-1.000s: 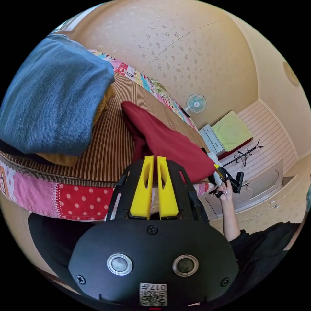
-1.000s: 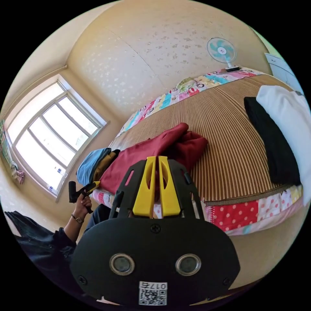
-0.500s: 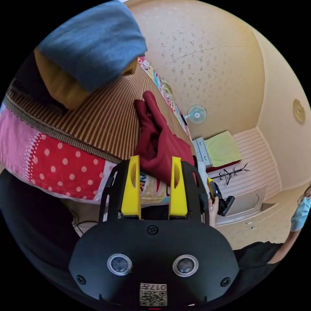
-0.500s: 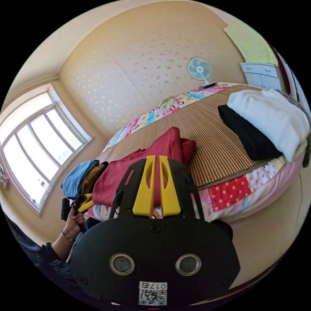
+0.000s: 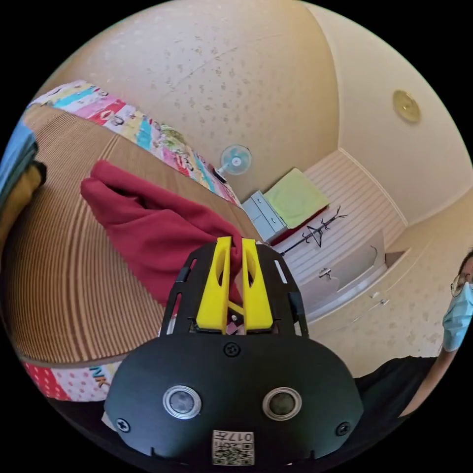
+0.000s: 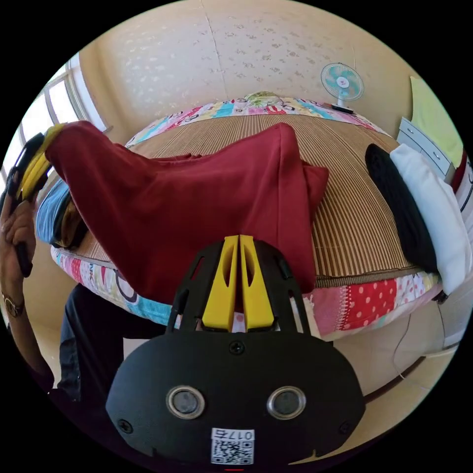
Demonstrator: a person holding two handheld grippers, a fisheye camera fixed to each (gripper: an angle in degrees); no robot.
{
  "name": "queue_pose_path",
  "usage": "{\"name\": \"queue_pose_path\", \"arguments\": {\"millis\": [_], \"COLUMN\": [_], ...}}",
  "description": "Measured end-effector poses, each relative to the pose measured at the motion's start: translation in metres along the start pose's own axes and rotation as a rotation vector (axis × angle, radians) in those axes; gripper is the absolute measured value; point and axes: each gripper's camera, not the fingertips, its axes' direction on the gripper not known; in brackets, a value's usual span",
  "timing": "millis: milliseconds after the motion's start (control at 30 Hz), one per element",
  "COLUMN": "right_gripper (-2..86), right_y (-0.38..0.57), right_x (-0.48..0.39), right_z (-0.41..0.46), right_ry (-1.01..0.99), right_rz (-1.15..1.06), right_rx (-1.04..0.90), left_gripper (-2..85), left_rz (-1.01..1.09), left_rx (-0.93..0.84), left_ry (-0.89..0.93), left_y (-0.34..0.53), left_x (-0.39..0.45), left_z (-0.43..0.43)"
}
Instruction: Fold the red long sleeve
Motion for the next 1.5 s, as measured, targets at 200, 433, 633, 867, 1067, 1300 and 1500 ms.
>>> {"name": "queue_pose_path", "arguments": {"millis": [200,433,633,867,1067,1300,1500], "right_gripper": [1.3,5.8,13.1,21.9,20.2,14.7,12.0], "right_y": [0.021,0.127,0.162,0.125,0.112,0.015,-0.059], "right_x": [0.074,0.207,0.261,0.259,0.264,0.258,0.349], "right_z": [-0.072,-0.141,-0.159,-0.144,-0.143,-0.256,-0.387], "right_ry": [-0.216,-0.493,-0.869,-1.003,-1.280,-1.044,-0.731], "right_rz": [0.081,0.387,0.516,0.473,0.473,0.075,-0.026], "right_rx": [0.034,0.039,0.129,-0.012,0.043,0.133,0.375], "left_gripper": [6.2,8.9,15.4,7.1,6.1,7.2,10.0], "left_rz": [0.298,0.201,-0.252,-0.271,0.072,0.479,0.466], "left_rx": [-0.352,-0.136,-0.224,-0.438,-0.606,-0.522,-0.611], "left_ry": [0.152,-0.143,-0.234,0.125,0.176,-0.115,-0.038], "left_y": [0.034,0.106,0.150,0.193,0.244,0.291,0.324], "left_x": [0.089,0.005,-0.131,-0.145,-0.047,0.001,-0.002], "left_z": [0.130,0.053,0.026,0.062,0.038,0.008,0.022]}}
